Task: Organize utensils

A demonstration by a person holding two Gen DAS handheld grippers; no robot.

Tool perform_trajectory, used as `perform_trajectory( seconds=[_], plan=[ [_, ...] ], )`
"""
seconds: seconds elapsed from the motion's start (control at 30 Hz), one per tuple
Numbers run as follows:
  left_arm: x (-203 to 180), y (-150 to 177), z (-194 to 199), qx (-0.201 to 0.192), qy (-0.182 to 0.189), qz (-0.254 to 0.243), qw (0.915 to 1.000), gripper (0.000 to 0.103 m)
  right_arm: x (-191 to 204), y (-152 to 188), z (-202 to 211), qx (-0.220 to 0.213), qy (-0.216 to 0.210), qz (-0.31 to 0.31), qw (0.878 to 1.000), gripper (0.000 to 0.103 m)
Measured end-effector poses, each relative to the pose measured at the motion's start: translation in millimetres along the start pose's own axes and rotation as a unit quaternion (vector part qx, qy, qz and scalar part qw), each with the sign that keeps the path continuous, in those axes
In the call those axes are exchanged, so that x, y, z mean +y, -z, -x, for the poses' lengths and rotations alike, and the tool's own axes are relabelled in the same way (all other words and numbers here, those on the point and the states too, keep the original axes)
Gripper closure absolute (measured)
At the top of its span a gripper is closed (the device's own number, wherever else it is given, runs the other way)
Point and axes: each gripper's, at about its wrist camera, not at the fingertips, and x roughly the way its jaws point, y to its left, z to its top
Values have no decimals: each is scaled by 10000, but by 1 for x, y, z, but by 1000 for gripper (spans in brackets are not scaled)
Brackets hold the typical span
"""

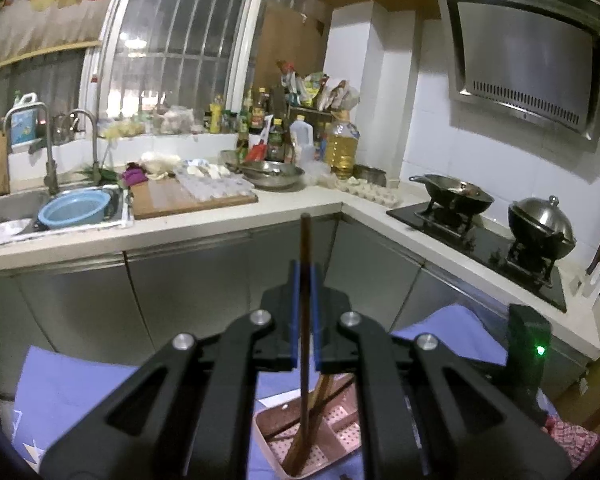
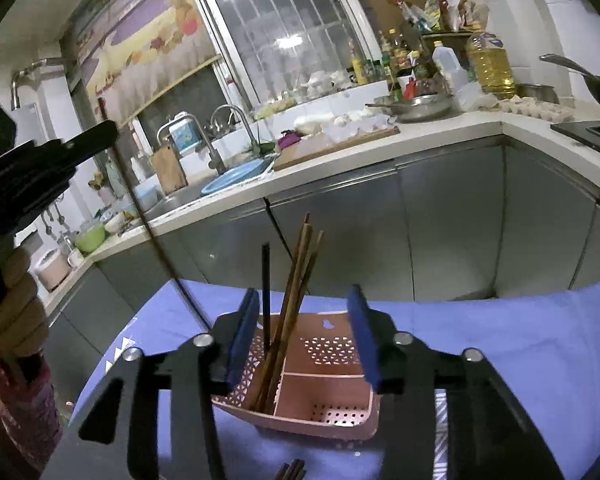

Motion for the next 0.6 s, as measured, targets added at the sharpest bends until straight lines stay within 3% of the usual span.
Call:
perform_trajectory(
  seconds=[0.33, 0.4, 0.47, 0.5, 0.6],
  plan=[
    [-2, 47, -57, 909, -45, -63, 9958, 98, -3, 39, 9, -4, 2, -72, 10000, 50],
    [-3, 64, -77, 1217, -246, -93, 9922, 97, -1, 47, 7, 76, 16, -81, 9999, 49],
    [-5, 84, -96, 1643, -455, -239, 9851, 80, -1, 55, 5, 177, 2, -141, 9997, 49],
    [-5, 91, -101, 1774, -529, -265, 9824, 66, -1, 59, 6, 219, -9, -187, 9996, 48],
    [-1, 99, -92, 1828, -578, -176, 9813, 63, 0, 70, 11, 309, 10, -283, 9991, 48]
  ],
)
